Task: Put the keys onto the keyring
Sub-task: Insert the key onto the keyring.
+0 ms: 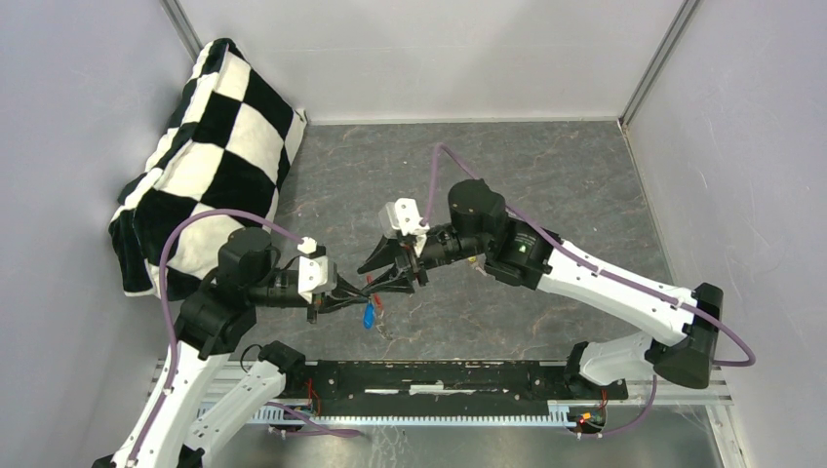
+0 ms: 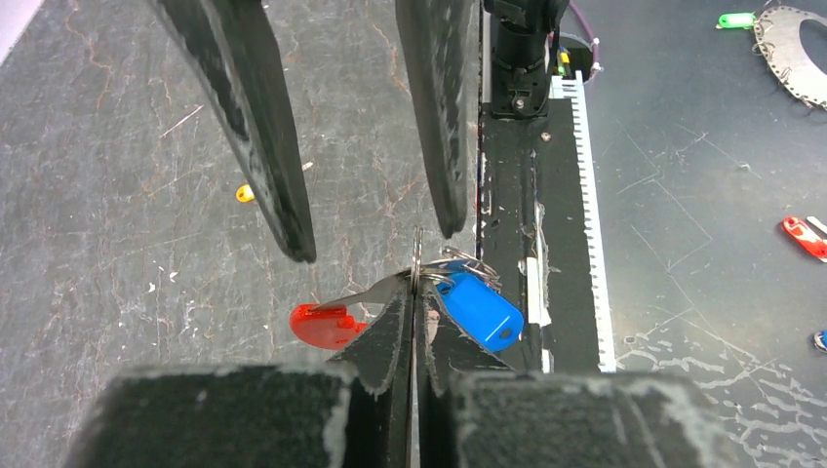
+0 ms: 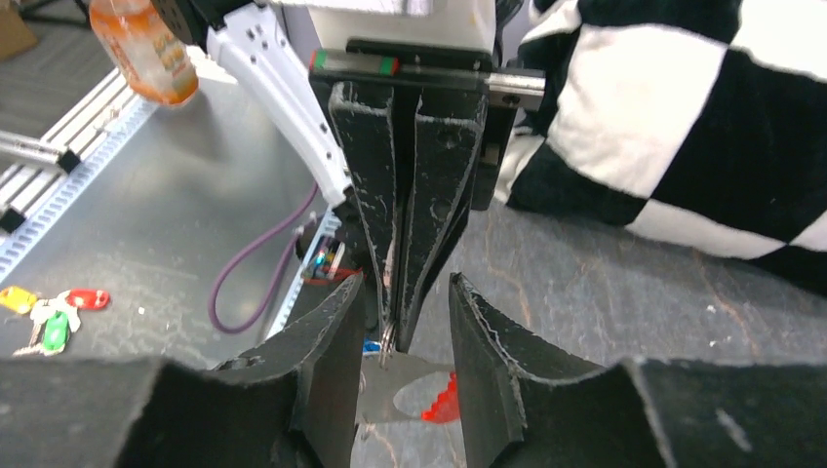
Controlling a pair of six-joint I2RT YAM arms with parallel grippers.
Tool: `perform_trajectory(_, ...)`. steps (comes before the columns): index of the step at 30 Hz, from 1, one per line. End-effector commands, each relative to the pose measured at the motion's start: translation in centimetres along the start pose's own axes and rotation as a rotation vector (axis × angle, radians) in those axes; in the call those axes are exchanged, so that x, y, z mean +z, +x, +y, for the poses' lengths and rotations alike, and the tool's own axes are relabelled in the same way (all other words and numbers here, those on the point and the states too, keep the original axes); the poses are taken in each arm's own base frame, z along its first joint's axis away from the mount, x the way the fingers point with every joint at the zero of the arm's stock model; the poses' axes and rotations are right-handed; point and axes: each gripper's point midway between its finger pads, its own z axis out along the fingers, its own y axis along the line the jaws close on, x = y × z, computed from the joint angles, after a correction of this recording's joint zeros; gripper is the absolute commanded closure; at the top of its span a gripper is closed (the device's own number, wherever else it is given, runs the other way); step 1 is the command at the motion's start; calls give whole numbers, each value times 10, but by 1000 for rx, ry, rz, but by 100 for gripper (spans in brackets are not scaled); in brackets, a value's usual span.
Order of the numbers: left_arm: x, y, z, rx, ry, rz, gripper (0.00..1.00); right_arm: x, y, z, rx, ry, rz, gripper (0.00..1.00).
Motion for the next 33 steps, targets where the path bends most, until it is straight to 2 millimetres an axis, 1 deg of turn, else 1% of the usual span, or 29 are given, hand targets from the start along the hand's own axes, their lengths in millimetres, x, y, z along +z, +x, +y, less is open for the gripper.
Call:
perform_trajectory(1, -4, -14, 4, 81, -13, -15, 98, -2, 26, 4, 40, -44, 149, 56)
perform_trajectory(4, -4, -13, 5, 78, -14, -12, 98, -1, 27, 2, 43, -43, 165, 58)
perform_trajectory(8, -3, -11, 5, 80, -13, -9, 98, 1, 23, 2, 48, -46, 148, 61)
perform_trajectory(14, -2, -9, 6, 79, -8, -6, 98, 3, 22, 1, 61, -48, 141, 72)
perform_trajectory(18, -1, -7, 7, 72, -8, 1, 98, 4, 18, 0, 57, -36, 120, 69)
perform_trajectory(21, 0, -7, 9, 74, -11, 4, 98, 6, 18, 0, 57, -42, 118, 70)
perform_trajectory(22, 0, -7, 9, 76, -10, 5, 98, 6, 20, 0, 59, -42, 122, 72)
perform_trajectory(25, 0, -7, 9, 76, -9, 5, 98, 7, 23, 1, 66, -51, 134, 88)
perform_trajectory(27, 0, -8, 9, 80, -11, 3, 98, 6, 27, 0, 74, -48, 154, 94)
perform_trajectory(31, -2, -11, 11, 88, -24, 3, 98, 3, 36, -2, 67, -43, 210, 96)
perform_trajectory(32, -2, -11, 12, 89, -26, 4, 98, 2, 37, -2, 65, -41, 223, 99)
perform_trajectory(33, -2, -11, 12, 91, -28, 5, 98, 1, 41, -3, 67, -35, 240, 100)
